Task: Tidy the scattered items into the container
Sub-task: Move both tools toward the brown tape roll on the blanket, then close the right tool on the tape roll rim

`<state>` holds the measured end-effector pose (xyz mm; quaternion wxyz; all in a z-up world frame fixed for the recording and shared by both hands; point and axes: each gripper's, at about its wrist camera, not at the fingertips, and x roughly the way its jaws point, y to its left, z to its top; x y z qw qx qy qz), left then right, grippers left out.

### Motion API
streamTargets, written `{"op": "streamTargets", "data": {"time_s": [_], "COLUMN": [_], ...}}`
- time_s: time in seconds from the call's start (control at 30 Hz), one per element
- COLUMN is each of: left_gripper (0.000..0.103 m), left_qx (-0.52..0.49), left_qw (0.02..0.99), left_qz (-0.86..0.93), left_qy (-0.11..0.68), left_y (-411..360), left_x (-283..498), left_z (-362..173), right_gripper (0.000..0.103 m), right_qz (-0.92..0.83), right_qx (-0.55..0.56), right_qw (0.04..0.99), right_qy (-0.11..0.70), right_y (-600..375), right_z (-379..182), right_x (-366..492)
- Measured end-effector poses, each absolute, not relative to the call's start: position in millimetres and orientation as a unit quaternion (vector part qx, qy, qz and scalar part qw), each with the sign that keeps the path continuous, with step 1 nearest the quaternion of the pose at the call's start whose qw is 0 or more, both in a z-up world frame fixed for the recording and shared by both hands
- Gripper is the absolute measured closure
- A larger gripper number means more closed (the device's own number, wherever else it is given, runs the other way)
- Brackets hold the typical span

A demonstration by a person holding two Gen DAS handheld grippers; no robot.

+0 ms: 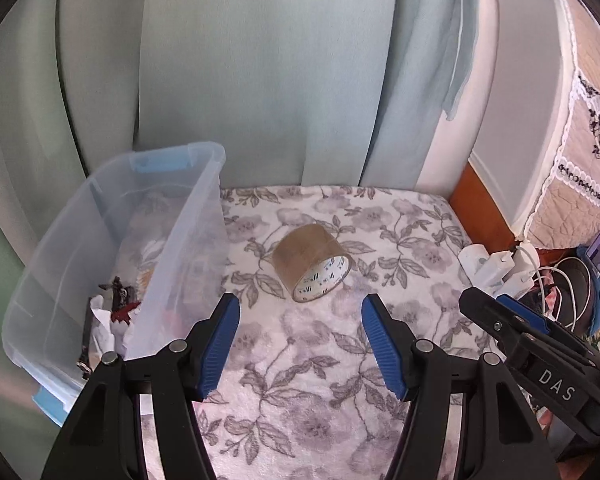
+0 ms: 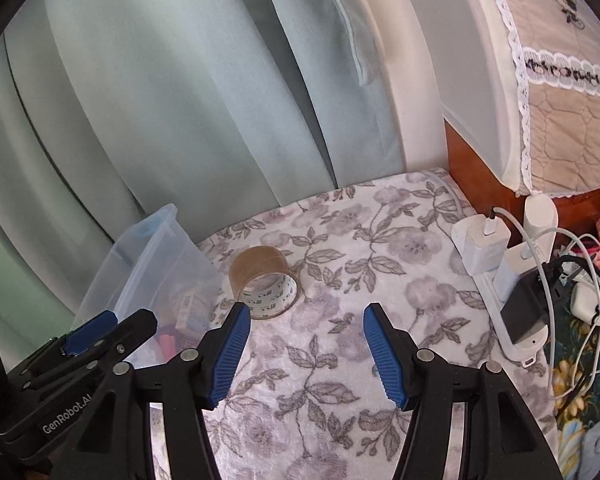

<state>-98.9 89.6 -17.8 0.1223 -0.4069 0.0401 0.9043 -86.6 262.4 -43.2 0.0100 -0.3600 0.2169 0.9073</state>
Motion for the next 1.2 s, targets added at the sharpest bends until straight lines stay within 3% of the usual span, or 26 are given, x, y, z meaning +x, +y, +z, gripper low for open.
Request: {"op": "streamTargets", "data": {"time_s": [0.53,0.87,1.2], "left_gripper": [0.038,0.052,0.06], "left_qx": [-0.475,-0.477,-0.472], "left_qw": [0.08,0.063,0.06], "left_qz": [0.875,0.876,0.879], "left_qy": [0.042,0.031,0.026], "left_y": [100,100,98], "left_x": [-174,-205,-218], "left_z": [-115,-144,-156], "right_gripper": [0.04,0.04,0.044], "right_qz": [0.875,0.871,0.873], "right_qx": [-0.439,-0.45,-0.445], "right_qw": [-0.02,-0.05,-0.069], "right_qy": [0.204,0.191,0.188], "right_y": [260,253,247], "right_z": [-130,-159,-170], "right_x": [-169,-218,-239]}}
